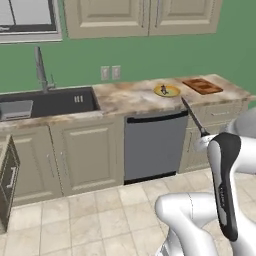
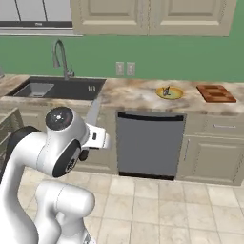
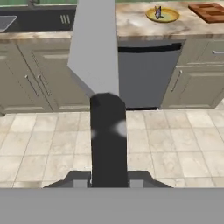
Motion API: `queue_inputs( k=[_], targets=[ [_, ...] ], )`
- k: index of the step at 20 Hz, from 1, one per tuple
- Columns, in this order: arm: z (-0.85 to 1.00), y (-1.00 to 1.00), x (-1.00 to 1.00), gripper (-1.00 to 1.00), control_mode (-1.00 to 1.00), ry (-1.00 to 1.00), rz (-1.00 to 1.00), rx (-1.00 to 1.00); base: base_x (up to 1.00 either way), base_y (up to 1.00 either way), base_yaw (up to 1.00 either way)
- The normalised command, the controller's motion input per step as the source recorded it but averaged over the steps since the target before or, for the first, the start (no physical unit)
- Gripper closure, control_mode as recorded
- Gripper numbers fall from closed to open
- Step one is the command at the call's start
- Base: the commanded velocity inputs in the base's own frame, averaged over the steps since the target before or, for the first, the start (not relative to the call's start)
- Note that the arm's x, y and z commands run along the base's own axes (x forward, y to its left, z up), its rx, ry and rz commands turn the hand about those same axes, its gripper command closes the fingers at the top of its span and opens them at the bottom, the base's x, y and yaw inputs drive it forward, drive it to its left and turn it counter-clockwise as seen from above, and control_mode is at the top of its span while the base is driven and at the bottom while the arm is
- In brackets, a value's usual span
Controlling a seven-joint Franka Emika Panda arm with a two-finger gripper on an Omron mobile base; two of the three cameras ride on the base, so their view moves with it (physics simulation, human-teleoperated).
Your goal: Pick up the knife from the drawer and place it on the cutting board. Then place the meat from the plate to the cutting board.
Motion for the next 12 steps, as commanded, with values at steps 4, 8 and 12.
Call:
queue_inputs(
  k=[4, 8, 12],
  targets=[
    [0.00, 0.00, 0.00, 1.00, 1.00, 0.00, 0.00, 0.00, 0.66, -1.00, 0.05],
    [0.00, 0.00, 0.00, 1.00, 1.00, 0.00, 0.00, 0.00, 0.71, -1.00, 0.10],
    [0.00, 0.00, 0.00, 1.00, 1.00, 0.00, 0.00, 0.00, 0.73, -1.00, 0.09]
  ],
)
